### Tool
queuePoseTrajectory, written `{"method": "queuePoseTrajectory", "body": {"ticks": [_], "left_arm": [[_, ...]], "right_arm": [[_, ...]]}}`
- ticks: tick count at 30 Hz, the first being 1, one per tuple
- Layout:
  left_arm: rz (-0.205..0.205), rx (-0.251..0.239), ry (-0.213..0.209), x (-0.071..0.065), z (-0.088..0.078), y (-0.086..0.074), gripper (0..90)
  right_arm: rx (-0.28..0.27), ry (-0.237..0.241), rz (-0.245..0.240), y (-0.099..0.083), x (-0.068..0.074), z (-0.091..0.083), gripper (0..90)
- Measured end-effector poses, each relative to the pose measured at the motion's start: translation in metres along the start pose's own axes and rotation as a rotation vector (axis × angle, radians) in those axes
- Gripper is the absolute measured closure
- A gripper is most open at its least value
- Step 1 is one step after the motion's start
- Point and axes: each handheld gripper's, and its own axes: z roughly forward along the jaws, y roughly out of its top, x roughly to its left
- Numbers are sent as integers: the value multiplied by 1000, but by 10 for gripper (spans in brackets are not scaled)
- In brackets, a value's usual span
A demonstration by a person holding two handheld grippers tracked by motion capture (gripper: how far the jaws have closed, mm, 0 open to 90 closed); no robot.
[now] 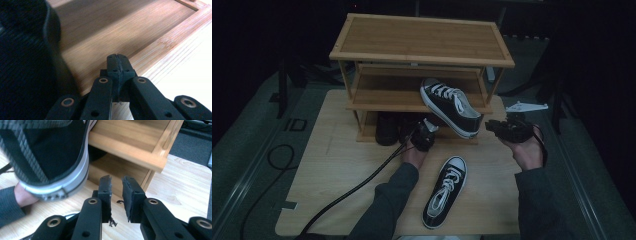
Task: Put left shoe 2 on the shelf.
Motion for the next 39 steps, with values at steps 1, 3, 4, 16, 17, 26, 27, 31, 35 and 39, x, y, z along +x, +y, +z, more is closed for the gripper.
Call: {"method": "queuePoseTrajectory", "body": {"ticks": [1,3,4,16,17,26,27,31,35,39], "left_arm": [[-12,-5,-6,-1,1,1,899],[-40,-18,-7,-1,3,0,899],[-42,-21,-7,-1,3,0,899],[-25,-32,57,-1,9,0,900],[-37,-33,50,-2,10,1,900],[-44,-23,68,-3,15,3,900],[-44,-24,69,-3,16,3,900],[-41,-23,71,-3,16,3,900],[-39,-23,71,-4,16,4,900],[-37,-17,75,-4,16,5,900]], "right_arm": [[1,-2,-4,-3,1,-1,770],[2,7,-7,-8,3,-2,770],[2,9,-7,-11,4,-3,771],[-42,50,-83,-28,34,-17,850],[-51,50,-90,-28,37,-19,873],[-72,61,-123,-26,50,-22,895],[-74,63,-123,-26,50,-22,895],[-82,65,-122,-26,49,-21,895],[-87,68,-122,-25,50,-20,895],[-89,75,-129,-23,52,-18,895]]}}
